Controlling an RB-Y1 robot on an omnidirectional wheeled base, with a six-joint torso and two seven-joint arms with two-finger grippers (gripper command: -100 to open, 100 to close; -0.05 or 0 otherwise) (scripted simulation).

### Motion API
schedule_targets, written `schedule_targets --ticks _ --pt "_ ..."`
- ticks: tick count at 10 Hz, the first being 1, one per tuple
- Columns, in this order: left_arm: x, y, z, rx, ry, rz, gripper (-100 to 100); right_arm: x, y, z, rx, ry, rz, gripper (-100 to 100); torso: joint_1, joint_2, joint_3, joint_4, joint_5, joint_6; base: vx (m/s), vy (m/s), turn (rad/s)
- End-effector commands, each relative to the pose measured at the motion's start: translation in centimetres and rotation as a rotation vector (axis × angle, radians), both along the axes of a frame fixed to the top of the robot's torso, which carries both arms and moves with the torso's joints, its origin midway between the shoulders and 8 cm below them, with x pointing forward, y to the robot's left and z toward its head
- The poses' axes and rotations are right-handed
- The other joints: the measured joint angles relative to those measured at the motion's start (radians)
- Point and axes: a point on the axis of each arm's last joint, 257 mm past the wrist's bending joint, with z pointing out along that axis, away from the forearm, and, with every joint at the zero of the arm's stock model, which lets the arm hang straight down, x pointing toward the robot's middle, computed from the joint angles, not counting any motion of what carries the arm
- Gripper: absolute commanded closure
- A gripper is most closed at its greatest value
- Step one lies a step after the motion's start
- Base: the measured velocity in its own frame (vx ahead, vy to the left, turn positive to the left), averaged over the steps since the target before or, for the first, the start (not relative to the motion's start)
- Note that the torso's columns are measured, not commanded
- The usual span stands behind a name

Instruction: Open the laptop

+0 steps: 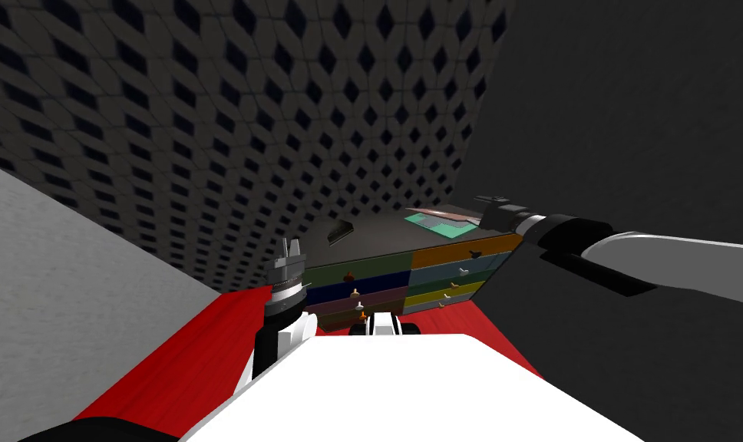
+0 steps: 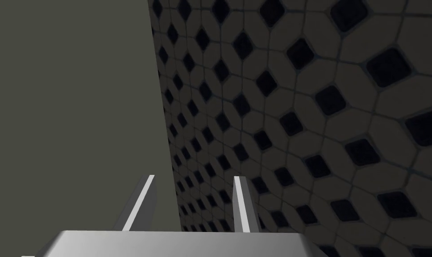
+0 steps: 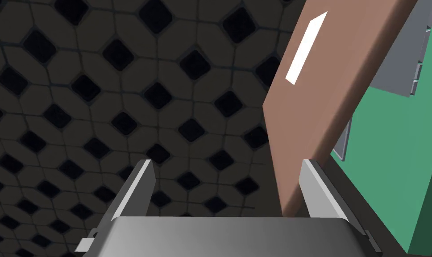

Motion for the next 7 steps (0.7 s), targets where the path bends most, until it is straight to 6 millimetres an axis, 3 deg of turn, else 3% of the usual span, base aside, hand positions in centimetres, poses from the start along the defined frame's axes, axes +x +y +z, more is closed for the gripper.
schedule_targets --ticks 1,3,4,7 --pt "0.0 0.0 0.0 0.0 0.0 0.0 0 0.83 0.39 1.48 0.003 0.002 0.019 -100 0.0 0.0 0.0 0.0 0.0 0.0 -0.009 0.016 -0.045" --pt "0.0 0.0 0.0 0.0 0.0 0.0 0 1.01 0.41 1.74 0.002 -0.002 0.021 -100 0.0 0.001 0.001 0.0 0.0 0.0 -0.009 0.011 -0.03" --pt "0.0 0.0 0.0 0.0 0.0 0.0 0 1.02 0.42 1.72 0.003 0.001 0.022 0 -0.001 0.001 0.001 0.0 0.0 0.0 0.0 0.0 0.0" --pt "0.0 0.0 0.0 0.0 0.0 0.0 0 1.02 0.42 1.72 0.003 0.0 0.022 0 0.0 0.0 0.0 0.0 0.0 0.0 0.0 0.0 0.0"
